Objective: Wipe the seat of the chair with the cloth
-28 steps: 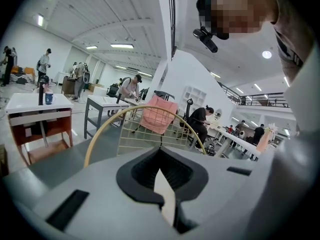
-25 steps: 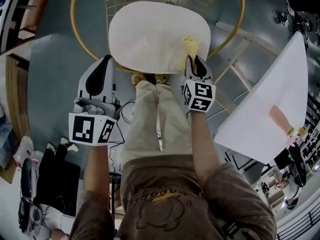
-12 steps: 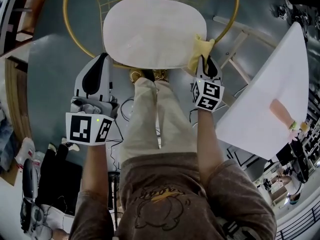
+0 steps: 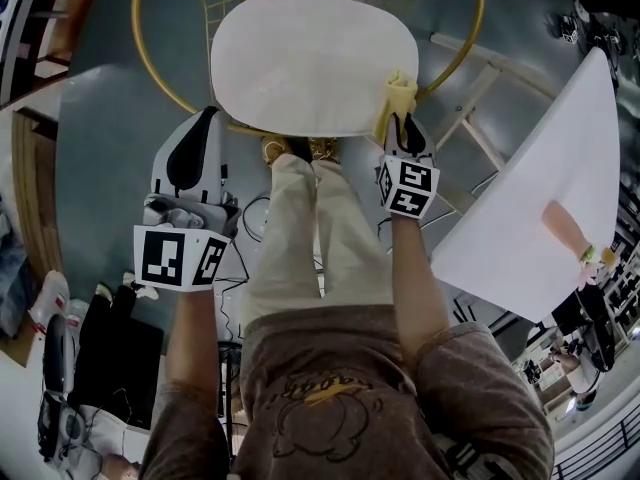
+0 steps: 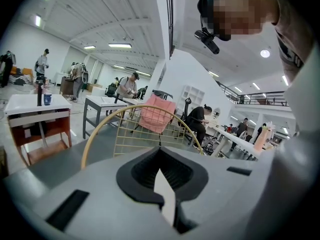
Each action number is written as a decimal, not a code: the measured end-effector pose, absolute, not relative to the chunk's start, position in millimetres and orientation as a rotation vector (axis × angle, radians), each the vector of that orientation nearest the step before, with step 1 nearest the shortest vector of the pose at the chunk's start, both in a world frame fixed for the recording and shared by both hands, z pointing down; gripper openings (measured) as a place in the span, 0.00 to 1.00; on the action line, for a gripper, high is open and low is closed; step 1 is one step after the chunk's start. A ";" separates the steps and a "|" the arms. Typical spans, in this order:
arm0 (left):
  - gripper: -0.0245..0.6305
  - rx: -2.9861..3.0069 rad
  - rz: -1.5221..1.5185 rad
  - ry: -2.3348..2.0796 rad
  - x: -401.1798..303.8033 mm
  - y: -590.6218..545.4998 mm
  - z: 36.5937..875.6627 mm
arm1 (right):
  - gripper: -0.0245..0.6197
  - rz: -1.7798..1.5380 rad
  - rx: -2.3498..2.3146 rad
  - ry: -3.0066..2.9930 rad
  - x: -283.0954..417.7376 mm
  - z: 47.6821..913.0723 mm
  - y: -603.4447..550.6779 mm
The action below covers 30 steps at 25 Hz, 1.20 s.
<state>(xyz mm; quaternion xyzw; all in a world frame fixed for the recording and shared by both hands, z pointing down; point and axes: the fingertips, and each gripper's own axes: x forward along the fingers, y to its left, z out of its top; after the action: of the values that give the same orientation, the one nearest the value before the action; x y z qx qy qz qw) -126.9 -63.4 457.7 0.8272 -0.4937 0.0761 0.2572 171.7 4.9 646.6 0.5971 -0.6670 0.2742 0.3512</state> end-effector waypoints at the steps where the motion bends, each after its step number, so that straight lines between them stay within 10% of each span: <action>1: 0.05 2.243 0.206 -1.340 -126.9 -63.0 458.2 | 0.18 0.717 1.535 -1.733 168.0 650.0 6.1; 30: 0.05 2.170 0.213 -1.455 -176.9 -52.8 457.0 | 0.18 0.962 1.113 -2.001 -36.5 699.0 33.6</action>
<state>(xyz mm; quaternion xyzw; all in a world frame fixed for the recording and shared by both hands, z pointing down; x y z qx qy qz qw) -176.9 -52.8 457.0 0.7999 -0.5366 0.0783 0.2573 -36.5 33.6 699.0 0.4240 -0.7624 0.3666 0.3234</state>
